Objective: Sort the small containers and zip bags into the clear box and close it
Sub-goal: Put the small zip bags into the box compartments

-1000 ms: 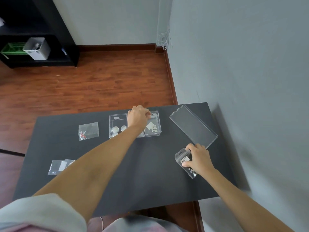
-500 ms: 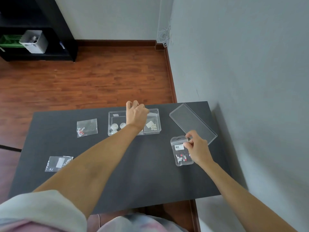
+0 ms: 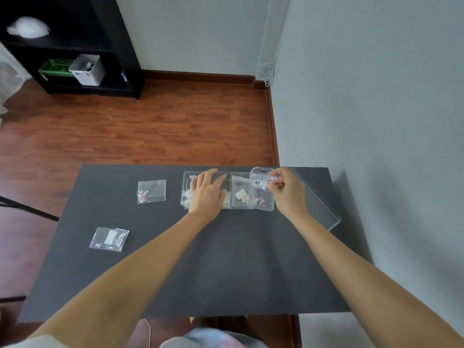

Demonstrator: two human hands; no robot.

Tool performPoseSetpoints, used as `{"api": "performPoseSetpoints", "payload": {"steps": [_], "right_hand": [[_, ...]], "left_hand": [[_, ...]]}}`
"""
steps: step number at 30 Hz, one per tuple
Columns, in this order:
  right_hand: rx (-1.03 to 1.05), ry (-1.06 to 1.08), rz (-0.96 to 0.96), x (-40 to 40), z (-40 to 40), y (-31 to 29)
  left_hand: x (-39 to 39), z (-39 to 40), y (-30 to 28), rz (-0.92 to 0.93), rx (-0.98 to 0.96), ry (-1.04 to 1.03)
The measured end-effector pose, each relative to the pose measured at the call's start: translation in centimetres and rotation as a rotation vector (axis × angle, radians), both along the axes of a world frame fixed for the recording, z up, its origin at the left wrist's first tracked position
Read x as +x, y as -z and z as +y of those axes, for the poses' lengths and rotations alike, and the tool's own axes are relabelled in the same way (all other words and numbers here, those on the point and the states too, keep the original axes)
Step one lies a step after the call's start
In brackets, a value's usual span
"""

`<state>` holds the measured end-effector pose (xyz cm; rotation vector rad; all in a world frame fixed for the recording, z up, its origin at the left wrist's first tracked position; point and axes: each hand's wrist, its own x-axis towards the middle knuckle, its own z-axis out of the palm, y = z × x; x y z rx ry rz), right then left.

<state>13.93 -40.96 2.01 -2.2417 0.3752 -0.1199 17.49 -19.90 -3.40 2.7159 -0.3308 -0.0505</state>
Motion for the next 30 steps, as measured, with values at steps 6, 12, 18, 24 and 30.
{"api": "performPoseSetpoints", "payload": {"steps": [6,12,18,24,30], "right_hand": [[-0.069,-0.096,0.037,3.1,2.7,1.1],[-0.173,-0.183,0.2,4.1,4.1,3.8],[-0.478,-0.314,0.181,4.2,4.1,4.7],[-0.458,-0.122,0.153,3.6,4.1,4.1],[-0.492,-0.24,0.482,3.5,3.8,3.8]], "left_hand": [[-3.0,2.6,1.4,0.089,0.065,-0.12],[-3.4,3.1,1.8,0.174,0.003,-0.15],[-3.2,3.2,1.9,0.196,0.008,-0.164],[-3.2,3.2,2.3,0.21,0.023,-0.187],[-3.1,3.2,2.6,0.203,0.029,-0.19]]}}
